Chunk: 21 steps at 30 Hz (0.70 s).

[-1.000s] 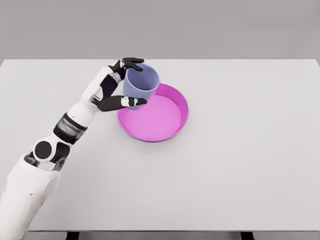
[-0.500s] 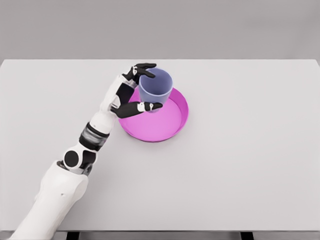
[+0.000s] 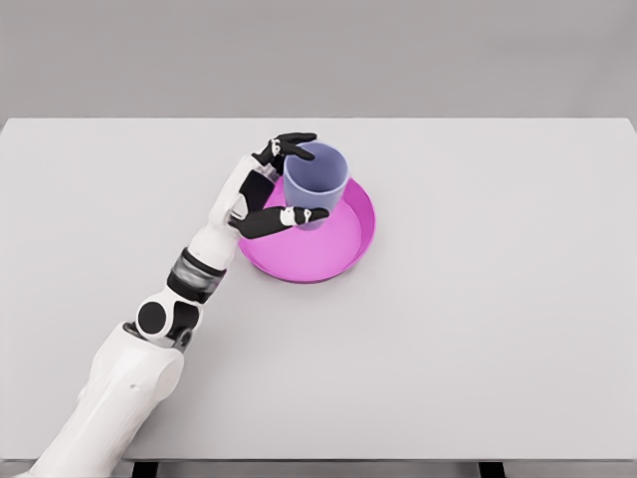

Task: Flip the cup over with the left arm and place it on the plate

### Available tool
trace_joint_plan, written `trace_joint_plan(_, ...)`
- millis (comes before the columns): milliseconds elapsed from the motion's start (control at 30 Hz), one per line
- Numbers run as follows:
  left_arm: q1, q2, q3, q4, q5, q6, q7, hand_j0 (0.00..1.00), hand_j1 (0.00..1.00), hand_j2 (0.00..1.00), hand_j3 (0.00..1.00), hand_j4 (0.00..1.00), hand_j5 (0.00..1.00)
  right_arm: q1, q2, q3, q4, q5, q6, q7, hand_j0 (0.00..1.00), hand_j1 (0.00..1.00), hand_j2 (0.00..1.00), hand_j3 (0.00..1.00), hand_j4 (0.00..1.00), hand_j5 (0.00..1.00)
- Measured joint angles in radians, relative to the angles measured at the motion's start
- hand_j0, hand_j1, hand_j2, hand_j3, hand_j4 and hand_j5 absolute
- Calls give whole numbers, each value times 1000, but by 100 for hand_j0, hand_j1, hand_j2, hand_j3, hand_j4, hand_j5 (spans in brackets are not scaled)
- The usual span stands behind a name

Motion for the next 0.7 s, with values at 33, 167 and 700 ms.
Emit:
trace_joint_plan(33, -9, 0, 1, 12, 8, 0, 0, 51, 51, 51, 51, 51, 51, 0, 0, 0, 0, 0, 0, 0, 100, 100, 100, 100, 100, 100)
trace_joint_plan(167, -32, -2, -5, 71, 25, 0, 2, 51, 51, 51, 51, 51, 51, 0, 0, 0, 0, 0, 0, 0, 100, 100, 100, 100, 100, 100)
trace_joint_plan(700, -81, -43, -37, 198, 18, 0, -2, 51, 51, 51, 51, 51, 51, 0, 0, 0, 0, 0, 0, 0, 100, 100, 100, 100, 100, 100)
